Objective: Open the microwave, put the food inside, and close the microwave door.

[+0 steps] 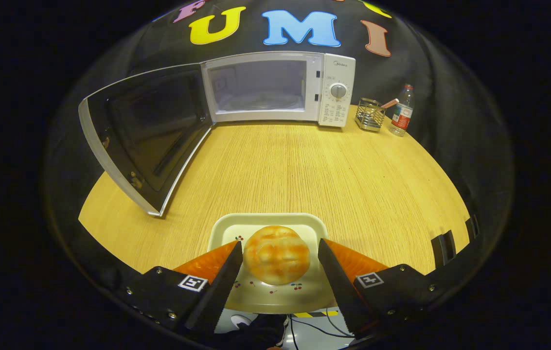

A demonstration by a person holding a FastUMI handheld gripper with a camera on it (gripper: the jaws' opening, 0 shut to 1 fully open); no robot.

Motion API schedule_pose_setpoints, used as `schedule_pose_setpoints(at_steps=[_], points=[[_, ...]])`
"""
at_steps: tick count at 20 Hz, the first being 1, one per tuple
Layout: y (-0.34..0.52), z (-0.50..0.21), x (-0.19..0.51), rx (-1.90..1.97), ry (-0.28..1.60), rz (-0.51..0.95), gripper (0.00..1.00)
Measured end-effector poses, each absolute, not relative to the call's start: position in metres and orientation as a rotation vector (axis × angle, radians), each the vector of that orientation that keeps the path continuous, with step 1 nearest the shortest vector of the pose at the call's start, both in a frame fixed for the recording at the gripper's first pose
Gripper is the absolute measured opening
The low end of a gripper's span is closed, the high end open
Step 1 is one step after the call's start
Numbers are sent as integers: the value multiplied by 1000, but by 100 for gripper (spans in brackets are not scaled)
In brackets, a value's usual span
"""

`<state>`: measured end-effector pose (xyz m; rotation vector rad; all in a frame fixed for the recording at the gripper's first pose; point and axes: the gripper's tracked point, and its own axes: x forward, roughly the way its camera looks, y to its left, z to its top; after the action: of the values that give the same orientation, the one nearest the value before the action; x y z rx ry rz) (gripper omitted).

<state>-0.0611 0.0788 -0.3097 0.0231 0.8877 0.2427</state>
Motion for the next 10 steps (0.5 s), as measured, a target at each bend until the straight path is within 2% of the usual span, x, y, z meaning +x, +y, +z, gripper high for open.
schedule_pose_setpoints(at_steps=[5,7,10], points=[[83,-321,-57,-51,914,263,96],[84,-321,-55,-73,907,276,91],[84,-321,-54,-102,891,286,79]])
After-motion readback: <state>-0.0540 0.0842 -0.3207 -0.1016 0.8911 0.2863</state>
